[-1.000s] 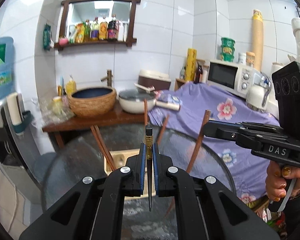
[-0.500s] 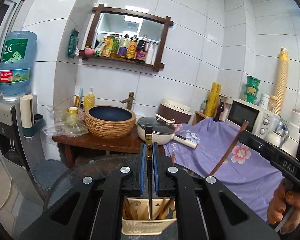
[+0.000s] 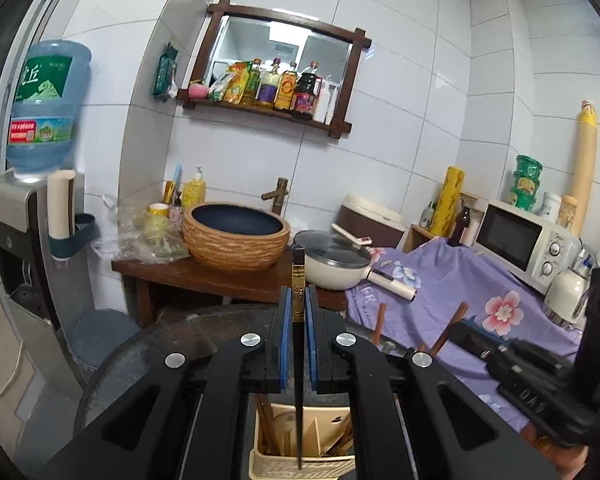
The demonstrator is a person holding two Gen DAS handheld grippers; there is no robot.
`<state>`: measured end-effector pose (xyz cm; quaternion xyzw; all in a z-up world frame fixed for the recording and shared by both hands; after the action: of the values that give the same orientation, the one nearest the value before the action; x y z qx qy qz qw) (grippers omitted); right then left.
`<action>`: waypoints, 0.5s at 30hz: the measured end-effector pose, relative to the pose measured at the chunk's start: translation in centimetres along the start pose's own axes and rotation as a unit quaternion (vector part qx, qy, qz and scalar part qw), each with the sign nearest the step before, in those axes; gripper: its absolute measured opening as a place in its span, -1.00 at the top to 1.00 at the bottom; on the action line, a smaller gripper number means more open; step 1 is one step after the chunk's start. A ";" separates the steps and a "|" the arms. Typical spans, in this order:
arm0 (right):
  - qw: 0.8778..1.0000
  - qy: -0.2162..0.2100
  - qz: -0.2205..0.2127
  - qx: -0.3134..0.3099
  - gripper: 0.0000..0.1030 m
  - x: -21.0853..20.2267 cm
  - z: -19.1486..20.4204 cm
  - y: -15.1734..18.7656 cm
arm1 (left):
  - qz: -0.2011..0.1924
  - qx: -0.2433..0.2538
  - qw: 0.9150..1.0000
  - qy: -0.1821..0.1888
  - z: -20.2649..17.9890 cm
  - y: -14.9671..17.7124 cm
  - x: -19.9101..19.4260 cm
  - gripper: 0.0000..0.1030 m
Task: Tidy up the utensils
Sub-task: 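Lower both chopsticks into the holder and open both tools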
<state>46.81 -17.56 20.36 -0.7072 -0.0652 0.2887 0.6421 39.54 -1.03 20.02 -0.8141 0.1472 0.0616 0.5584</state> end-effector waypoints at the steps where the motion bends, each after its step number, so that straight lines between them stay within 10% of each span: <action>1: 1.000 0.000 -0.001 0.001 0.86 0.0 0.0 -0.1 | -0.010 0.007 1.000 0.000 -0.4 -0.6 -0.4 0.87; 15: 1.000 0.000 0.010 0.007 0.86 1.1 0.2 1.8 | -0.001 0.023 1.000 -0.021 0.3 2.3 2.5 0.87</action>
<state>47.07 -17.16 18.33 -0.7031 -0.0561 0.2954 0.6444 41.24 -1.97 17.25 -0.7996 0.1356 0.0747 0.5803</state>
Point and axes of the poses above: each gripper's, at about its wrist camera, not at the fingertips, and x roughly the way its jaws point, z to its left, y to its underside, the point moved 9 cm from there along x, roughly the way its jaws point, and after that the axes turned 10 degrees about -x, right-handed, at the moved point
